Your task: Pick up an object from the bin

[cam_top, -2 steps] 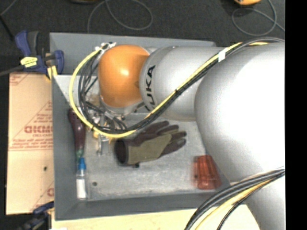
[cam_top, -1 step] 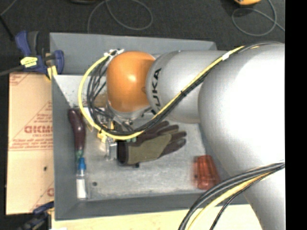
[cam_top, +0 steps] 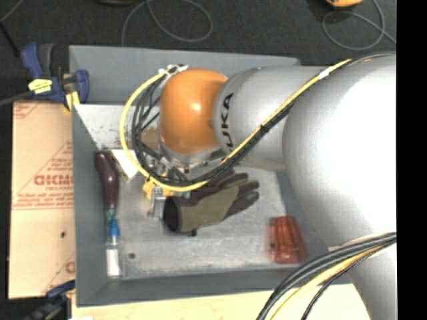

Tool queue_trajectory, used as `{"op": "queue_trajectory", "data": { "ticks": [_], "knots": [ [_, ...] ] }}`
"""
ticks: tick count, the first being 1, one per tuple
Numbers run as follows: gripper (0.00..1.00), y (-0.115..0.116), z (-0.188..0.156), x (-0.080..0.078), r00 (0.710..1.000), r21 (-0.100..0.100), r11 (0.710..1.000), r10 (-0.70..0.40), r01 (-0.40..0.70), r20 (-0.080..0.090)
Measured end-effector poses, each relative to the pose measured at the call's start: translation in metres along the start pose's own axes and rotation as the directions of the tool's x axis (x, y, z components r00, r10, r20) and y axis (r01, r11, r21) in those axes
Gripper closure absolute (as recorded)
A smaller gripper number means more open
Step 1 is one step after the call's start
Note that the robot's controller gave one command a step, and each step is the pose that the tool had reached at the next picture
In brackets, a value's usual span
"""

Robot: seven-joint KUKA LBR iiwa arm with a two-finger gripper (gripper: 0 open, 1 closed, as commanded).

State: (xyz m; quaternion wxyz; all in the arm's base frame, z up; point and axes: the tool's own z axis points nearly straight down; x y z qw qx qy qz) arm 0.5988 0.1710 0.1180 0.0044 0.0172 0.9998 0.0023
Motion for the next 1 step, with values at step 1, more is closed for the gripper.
{"op": "queue_trajectory", "data": {
  "ticks": [1],
  "knots": [
    [0.0, -0.0287, 0.0068, 0.0092, 0.998, 0.002, 0.998, -0.057, 0.057, -0.008]
  ]
}}
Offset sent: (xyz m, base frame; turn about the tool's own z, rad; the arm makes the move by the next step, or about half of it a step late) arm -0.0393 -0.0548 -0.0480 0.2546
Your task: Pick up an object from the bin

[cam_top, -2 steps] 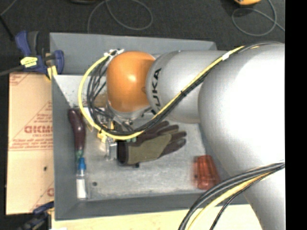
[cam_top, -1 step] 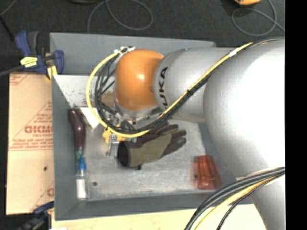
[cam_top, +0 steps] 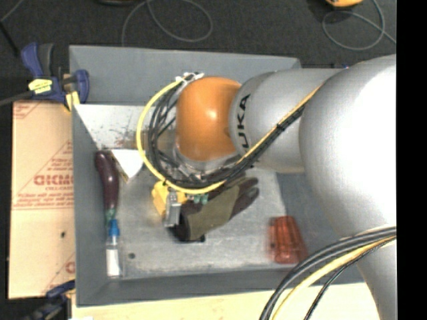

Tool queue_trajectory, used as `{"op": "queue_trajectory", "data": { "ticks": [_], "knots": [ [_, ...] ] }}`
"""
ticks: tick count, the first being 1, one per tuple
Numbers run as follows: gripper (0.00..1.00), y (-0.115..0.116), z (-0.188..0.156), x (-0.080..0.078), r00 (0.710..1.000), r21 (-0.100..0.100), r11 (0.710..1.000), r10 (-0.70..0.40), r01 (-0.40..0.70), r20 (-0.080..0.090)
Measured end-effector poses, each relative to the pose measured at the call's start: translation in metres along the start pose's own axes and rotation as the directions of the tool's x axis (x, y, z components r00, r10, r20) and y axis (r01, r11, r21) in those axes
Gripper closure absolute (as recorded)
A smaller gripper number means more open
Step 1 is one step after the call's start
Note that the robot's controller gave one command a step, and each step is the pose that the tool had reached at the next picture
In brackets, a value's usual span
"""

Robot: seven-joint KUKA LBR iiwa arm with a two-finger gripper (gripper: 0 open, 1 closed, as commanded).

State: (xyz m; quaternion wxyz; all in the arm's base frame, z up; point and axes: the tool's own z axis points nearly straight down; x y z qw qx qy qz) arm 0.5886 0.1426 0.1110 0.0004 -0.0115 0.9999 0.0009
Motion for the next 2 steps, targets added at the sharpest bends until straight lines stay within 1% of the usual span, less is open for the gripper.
{"op": "queue_trajectory", "data": {
  "ticks": [1, 2],
  "knots": [
    [0.0, -0.015, 0.019, 0.014, 0.991, -0.003, 0.991, 0.134, -0.134, 0.005],
    [0.0, -0.034, 0.026, 0.004, 0.954, -0.003, 0.954, 0.301, -0.301, 0.001]
  ]
}}
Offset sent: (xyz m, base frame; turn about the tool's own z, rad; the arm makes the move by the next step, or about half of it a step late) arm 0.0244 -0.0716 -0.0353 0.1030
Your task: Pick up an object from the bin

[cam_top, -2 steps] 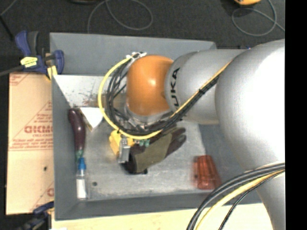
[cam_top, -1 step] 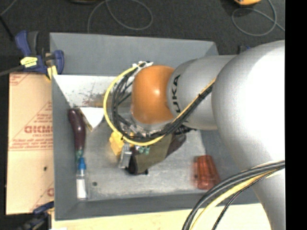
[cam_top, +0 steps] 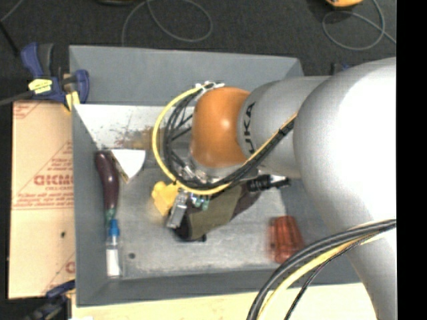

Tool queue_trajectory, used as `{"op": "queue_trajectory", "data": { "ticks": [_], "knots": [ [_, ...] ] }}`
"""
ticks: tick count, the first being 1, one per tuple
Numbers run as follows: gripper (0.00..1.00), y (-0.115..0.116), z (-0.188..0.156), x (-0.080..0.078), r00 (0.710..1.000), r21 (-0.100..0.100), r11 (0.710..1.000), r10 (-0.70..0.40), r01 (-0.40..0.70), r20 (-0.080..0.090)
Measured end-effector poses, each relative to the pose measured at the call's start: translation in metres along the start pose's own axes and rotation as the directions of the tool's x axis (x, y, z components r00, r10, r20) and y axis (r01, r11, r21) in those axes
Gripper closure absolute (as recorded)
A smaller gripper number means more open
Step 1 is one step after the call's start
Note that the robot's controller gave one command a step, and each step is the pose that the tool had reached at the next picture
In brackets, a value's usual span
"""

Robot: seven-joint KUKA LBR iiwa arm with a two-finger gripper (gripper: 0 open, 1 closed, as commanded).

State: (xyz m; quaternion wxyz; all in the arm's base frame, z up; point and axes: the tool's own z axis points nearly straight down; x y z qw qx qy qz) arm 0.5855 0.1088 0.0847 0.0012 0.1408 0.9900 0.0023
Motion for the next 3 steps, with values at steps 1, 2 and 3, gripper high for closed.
{"op": "queue_trajectory", "data": {
  "ticks": [1, 2, 3],
  "knots": [
    [1.0, -0.012, 0.009, -0.026, 0.958, -0.006, 0.958, 0.286, -0.286, 0.008],
    [1.0, -0.012, 0.008, -0.026, 0.958, -0.006, 0.958, 0.285, -0.285, 0.009],
    [1.0, -0.012, -0.027, -0.024, 0.957, 0.001, 0.957, 0.29, -0.29, -0.001]
  ]
}}
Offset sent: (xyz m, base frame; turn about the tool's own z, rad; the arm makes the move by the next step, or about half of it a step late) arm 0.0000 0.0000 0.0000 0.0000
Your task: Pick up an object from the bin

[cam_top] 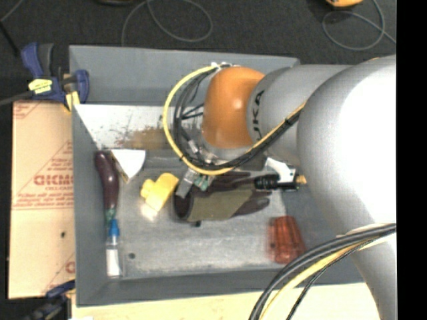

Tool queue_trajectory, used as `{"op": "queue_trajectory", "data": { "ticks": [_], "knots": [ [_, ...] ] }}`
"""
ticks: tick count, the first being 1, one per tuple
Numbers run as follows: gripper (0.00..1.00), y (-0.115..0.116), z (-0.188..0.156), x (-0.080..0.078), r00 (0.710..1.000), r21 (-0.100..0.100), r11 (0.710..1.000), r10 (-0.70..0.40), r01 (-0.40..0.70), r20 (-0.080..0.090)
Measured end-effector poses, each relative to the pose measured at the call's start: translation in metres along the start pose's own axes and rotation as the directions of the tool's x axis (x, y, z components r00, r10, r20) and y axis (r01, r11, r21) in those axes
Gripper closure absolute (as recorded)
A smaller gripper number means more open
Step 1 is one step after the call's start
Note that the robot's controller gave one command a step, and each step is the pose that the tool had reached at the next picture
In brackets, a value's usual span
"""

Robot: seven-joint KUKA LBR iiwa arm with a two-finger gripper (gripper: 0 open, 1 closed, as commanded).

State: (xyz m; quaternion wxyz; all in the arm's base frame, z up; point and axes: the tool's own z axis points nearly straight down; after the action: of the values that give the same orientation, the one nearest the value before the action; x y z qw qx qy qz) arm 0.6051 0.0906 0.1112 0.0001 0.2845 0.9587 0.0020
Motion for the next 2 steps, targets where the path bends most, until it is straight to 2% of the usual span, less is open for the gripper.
{"op": "queue_trajectory", "data": {
  "ticks": [1, 2],
  "knots": [
    [1.0, -0.017, -0.034, 0.01, 0.999, -0.008, 0.999, -0.034, 0.034, 0.014],
    [1.0, -0.044, -0.045, -0.001, 0.974, -0.003, 0.974, -0.227, 0.227, 0.007]
  ]
}}
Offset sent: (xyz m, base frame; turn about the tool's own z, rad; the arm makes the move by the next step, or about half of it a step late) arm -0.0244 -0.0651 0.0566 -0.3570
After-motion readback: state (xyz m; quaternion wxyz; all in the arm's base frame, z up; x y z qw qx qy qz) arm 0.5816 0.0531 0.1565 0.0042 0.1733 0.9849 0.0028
